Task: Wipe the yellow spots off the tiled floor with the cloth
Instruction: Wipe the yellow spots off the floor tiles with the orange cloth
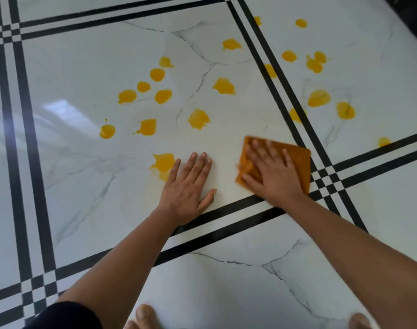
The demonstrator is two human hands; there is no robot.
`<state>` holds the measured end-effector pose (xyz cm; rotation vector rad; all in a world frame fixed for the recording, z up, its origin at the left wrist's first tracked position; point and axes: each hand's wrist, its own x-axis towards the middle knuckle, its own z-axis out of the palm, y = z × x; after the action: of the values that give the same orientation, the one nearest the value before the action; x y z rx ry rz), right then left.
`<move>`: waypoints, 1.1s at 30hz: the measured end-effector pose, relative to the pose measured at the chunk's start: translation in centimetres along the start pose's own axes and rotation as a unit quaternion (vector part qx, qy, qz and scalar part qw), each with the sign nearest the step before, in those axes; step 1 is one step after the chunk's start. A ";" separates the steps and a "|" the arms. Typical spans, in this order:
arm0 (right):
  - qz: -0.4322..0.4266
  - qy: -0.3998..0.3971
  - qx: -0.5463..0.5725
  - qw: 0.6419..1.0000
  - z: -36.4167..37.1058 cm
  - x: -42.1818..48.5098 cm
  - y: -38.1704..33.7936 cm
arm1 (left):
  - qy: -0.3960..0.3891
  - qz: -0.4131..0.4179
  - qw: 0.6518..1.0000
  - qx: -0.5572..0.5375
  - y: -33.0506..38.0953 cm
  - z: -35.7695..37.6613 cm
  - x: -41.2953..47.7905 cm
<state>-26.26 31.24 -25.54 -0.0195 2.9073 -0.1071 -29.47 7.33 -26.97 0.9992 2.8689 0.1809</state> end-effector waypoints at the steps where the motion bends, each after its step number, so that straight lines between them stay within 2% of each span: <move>1: 0.077 0.011 0.011 0.997 0.0 1.1 -0.9 | -0.001 0.006 1.000 0.003 0.0 0.0 0.1; 2: 0.097 0.016 0.010 0.995 0.0 1.2 -2.3 | -0.003 0.009 1.000 0.005 -0.1 -0.1 0.1; 3: 0.058 0.015 0.006 0.998 0.1 0.5 -3.4 | -0.003 0.008 1.000 0.007 -0.3 -0.1 0.1; 4: -0.026 -0.005 -0.006 1.000 0.6 -1.0 -3.8 | -0.002 0.004 1.000 0.007 -0.4 -0.2 0.1; 6: -0.191 -0.039 -0.029 0.980 0.9 -4.0 -2.2 | -0.007 -0.005 1.000 0.007 -0.6 -0.2 -0.2; 7: -0.211 -0.043 -0.035 0.976 0.8 -3.8 -0.9 | -0.009 -0.009 1.000 0.007 -0.6 -0.2 -0.4; 8: -0.177 -0.042 -0.033 0.983 0.6 -2.7 0.1 | -0.009 -0.012 1.000 0.010 -0.6 -0.1 -0.6; 10: 0.003 -0.014 0.006 1.000 0.0 0.2 -0.1 | -0.011 -0.009 1.000 0.012 -0.5 0.1 -0.9; 11: 0.064 0.001 0.016 0.998 -0.1 1.1 -1.2 | -0.014 -0.007 1.000 0.012 -0.5 0.1 -0.9; 12: 0.079 0.008 0.018 0.997 -0.1 1.4 -2.5 | -0.018 -0.007 1.000 0.011 -0.6 0.1 -0.9; 15: -0.033 -0.020 0.019 0.999 0.3 -1.2 -5.1 | -0.019 -0.008 1.000 0.010 -0.7 -0.3 -0.9; 17: -0.059 -0.037 0.061 0.996 0.0 -2.8 -4.6 | -0.008 -0.032 0.999 -0.007 -0.2 -0.6 -0.8; 19: -0.022 -0.021 0.128 0.991 -0.5 -2.9 -3.4 | 0.022 -0.062 0.997 -0.047 1.0 -1.2 -0.2; 21: 0.033 0.030 0.165 0.985 -1.0 -3.3 -1.8 | 0.049 -0.076 0.992 -0.086 2.6 -2.1 0.9; 23: 0.075 0.063 0.167 0.981 -1.1 -4.2 0.2 | 0.050 -0.051 0.993 -0.099 4.7 -2.9 2.4; 27: 0.127 0.106 0.173 0.971 -1.1 -5.3 2.4 | -0.051 0.102 0.993 -0.036 8.8 -2.2 4.9; 29: 0.138 0.104 0.164 0.971 -0.9 -5.4 2.5 | -0.100 0.144 0.984 0.011 9.4 -1.2 5.5; 31: 0.134 0.095 0.162 0.973 -0.8 -5.3 2.2 | -0.112 0.135 0.984 0.021 8.8 -0.8 5.1; 33: 0.113 0.096 0.161 0.976 -0.7 -4.9 1.3 | -0.100 0.083 0.991 0.014 7.0 -0.8 3.5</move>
<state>-21.69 32.68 -23.87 0.3955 3.0179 -0.5679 -27.98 14.87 -25.36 1.1874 2.6162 0.0489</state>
